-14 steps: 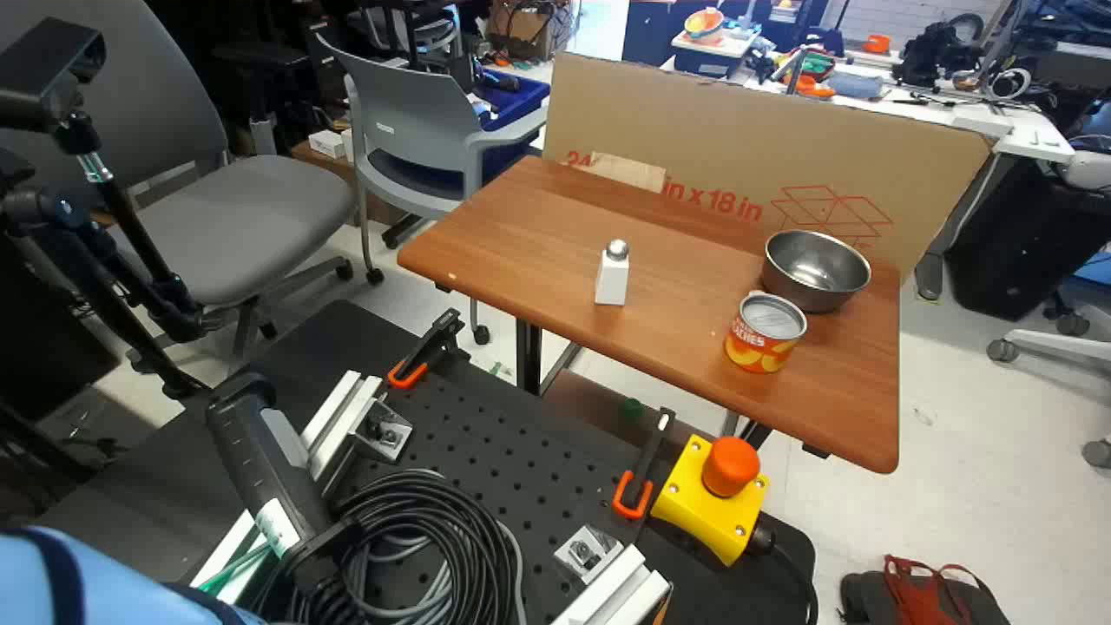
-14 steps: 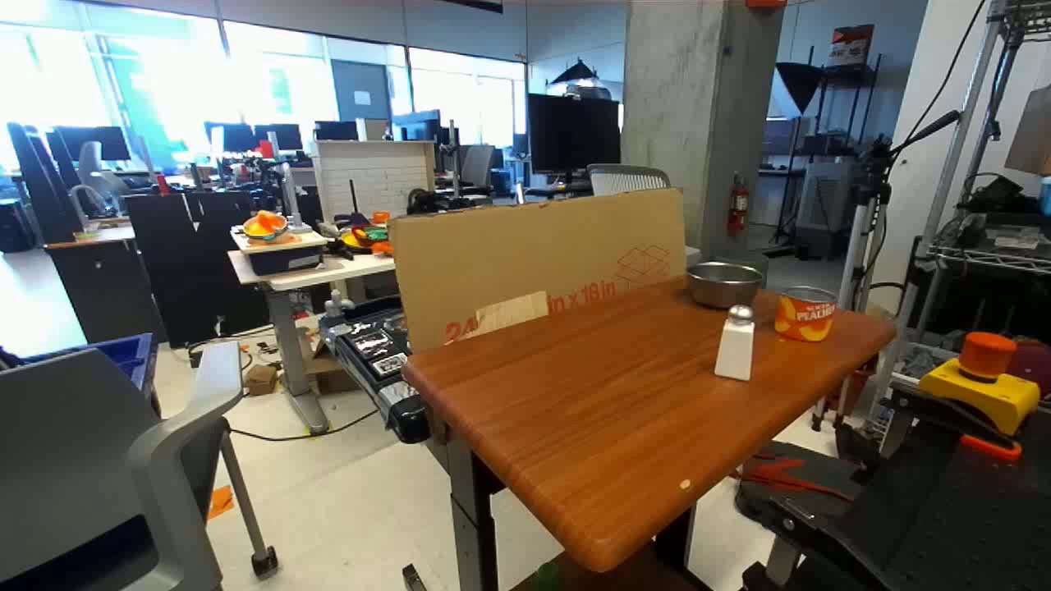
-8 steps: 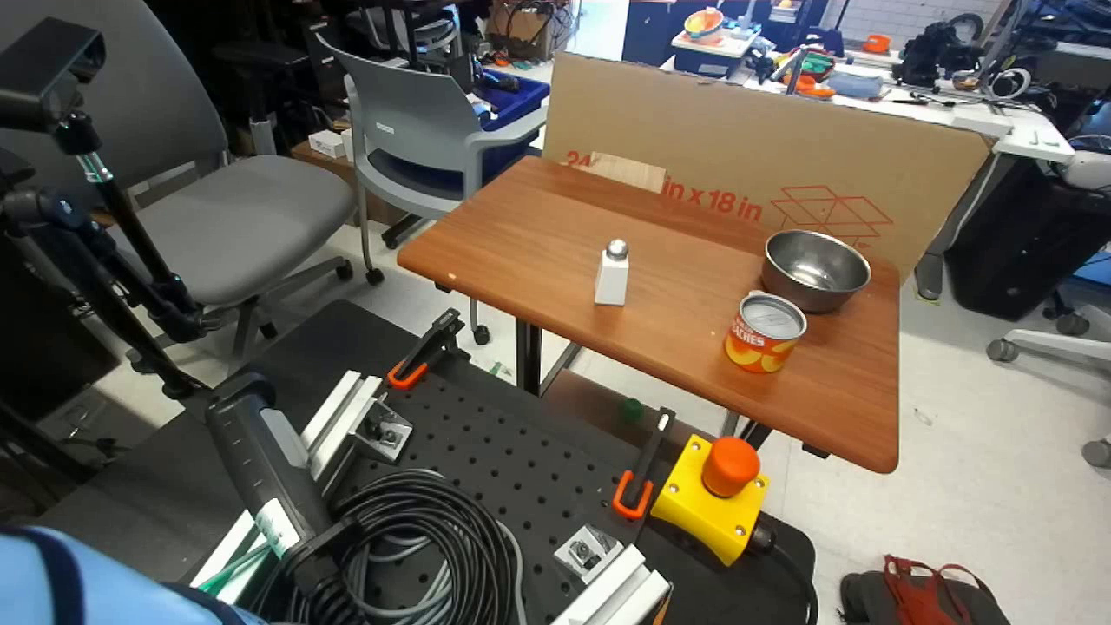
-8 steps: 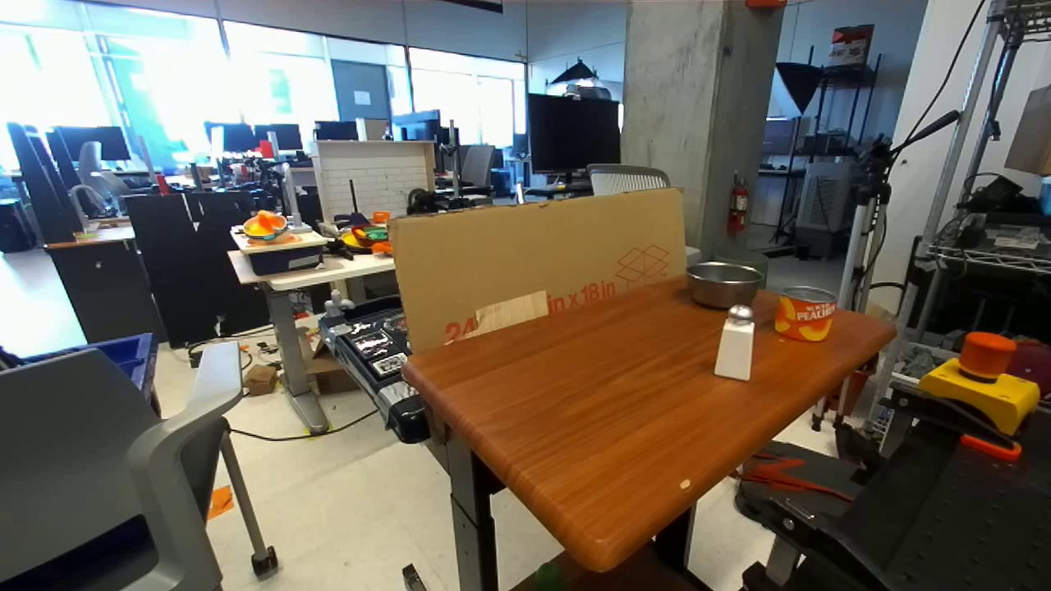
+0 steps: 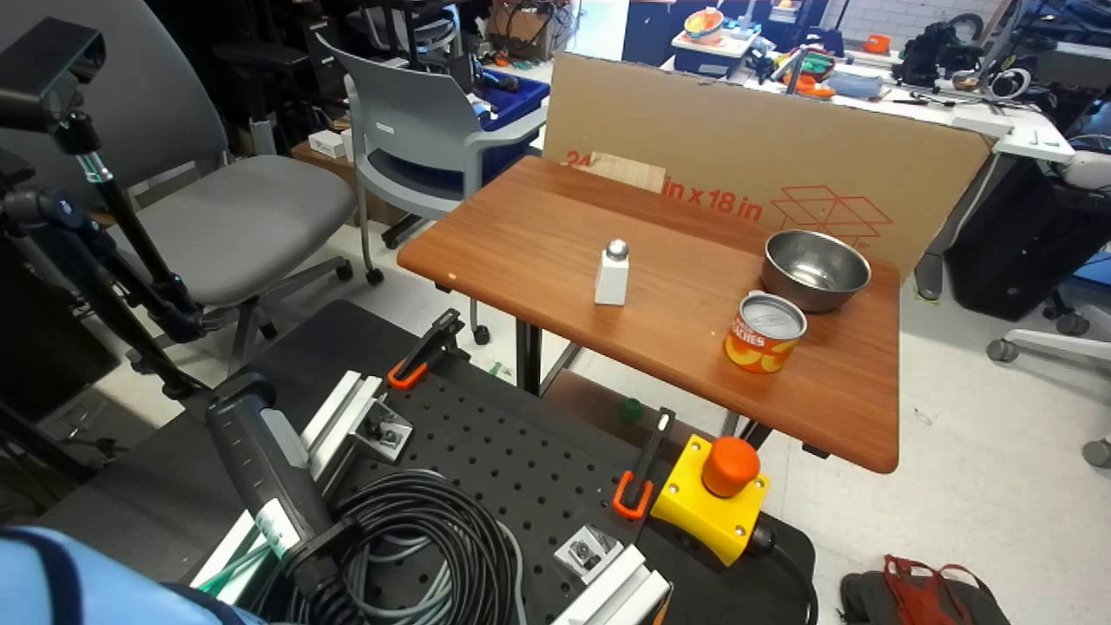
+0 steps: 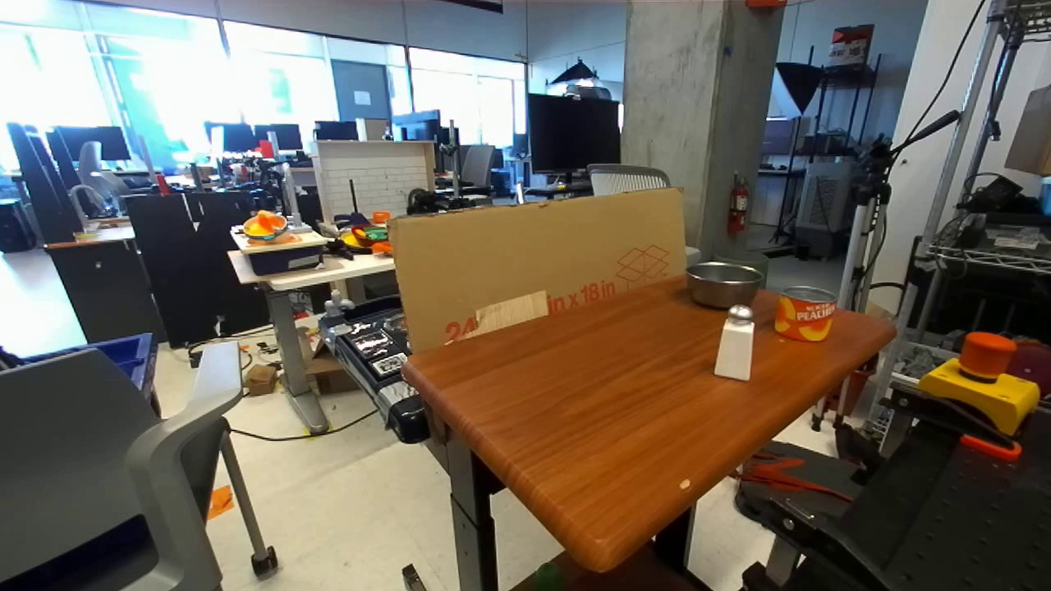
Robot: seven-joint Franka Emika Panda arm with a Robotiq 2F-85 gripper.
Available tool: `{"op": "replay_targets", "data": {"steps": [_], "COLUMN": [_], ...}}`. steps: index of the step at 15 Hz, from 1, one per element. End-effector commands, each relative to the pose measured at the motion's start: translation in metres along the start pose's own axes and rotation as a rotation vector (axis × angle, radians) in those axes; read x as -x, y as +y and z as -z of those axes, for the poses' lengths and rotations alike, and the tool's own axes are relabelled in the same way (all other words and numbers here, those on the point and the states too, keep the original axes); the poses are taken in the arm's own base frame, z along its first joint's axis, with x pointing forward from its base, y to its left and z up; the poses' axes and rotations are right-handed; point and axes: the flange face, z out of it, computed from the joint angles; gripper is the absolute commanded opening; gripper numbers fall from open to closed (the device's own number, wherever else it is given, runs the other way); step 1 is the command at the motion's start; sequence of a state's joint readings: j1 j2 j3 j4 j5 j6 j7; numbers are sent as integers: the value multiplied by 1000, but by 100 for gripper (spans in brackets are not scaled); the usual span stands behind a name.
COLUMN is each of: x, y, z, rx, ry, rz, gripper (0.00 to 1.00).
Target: Put the white bottle in the silver bowl
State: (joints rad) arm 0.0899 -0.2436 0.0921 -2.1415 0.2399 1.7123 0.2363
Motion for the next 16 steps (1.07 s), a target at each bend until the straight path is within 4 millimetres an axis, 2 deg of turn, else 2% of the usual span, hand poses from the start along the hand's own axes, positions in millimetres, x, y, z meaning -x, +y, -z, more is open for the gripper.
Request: {"op": "replay_targets", "data": {"steps": [1, 9, 12, 16], "x": [-37, -121, -140, -152], "y": [25, 74, 83, 89], "z": [-27, -117, -151, -186], "rx": [55, 226, 275, 331], "ry": [27, 59, 48, 4], "rz": [13, 92, 110, 151], "gripper": [100, 100, 100, 100]}}
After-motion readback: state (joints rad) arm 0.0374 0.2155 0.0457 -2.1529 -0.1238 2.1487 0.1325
